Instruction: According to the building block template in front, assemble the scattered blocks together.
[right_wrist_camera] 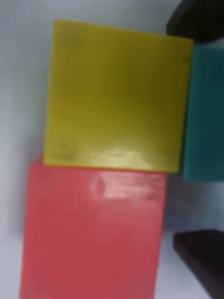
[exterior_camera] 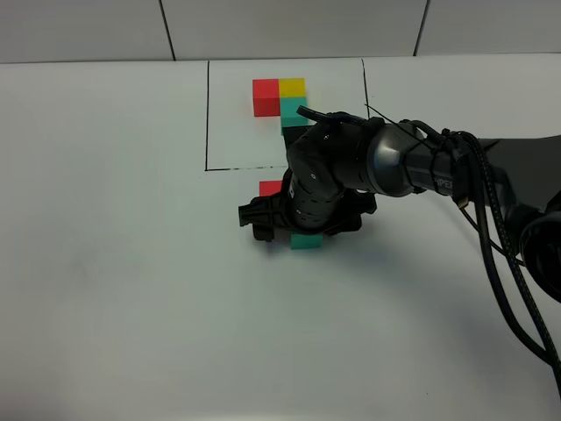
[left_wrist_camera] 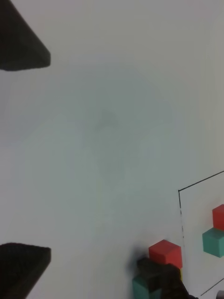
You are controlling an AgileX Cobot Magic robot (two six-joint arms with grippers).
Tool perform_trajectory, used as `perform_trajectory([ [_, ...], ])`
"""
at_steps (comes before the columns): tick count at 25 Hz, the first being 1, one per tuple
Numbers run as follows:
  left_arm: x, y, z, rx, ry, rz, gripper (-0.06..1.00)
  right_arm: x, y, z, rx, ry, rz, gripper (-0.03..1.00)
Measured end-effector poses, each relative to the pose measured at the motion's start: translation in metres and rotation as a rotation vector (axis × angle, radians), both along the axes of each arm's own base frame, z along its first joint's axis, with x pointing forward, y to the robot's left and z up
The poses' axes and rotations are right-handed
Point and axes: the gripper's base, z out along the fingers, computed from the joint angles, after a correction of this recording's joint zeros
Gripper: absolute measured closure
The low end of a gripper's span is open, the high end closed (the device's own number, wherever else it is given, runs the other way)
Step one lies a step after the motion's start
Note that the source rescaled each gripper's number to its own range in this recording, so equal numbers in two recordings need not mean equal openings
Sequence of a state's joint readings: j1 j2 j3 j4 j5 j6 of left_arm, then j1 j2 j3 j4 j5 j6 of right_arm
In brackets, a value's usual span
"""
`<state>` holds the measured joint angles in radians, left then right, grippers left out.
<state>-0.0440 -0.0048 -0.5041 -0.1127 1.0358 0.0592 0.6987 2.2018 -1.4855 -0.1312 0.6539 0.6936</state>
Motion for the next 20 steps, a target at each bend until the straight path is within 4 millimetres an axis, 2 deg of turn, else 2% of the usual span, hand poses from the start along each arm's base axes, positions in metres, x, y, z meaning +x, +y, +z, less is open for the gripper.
perform_trajectory([
  [2, 0.0, 0.0, 0.0, 0.0, 0.0, 0.0, 0.14, 0.0, 0.0, 0.0, -0.004, -0.003, 0.012, 0.11],
  [4, 0.0, 0.0, 0.0, 0.0, 0.0, 0.0, 0.14, 0.0, 0.0, 0.001, -0.008, -0.007, 0.026, 0.05],
  [10, 0.0, 0.0, 0.0, 0.0, 0.0, 0.0, 0.14, -0.006, -0.004, 0.011, -0.005, 0.041, 0.039, 0.02],
  [17, 0.0, 0.0, 0.0, 0.0, 0.0, 0.0, 0.14, -0.014, -0.007, 0.064, 0.047, 0.0, 0.113, 0.02],
  [20, 0.0, 0.0, 0.0, 0.0, 0.0, 0.0, 0.14, -0.011, -0.017, 0.083, 0.052, -0.035, 0.133, 0.02],
])
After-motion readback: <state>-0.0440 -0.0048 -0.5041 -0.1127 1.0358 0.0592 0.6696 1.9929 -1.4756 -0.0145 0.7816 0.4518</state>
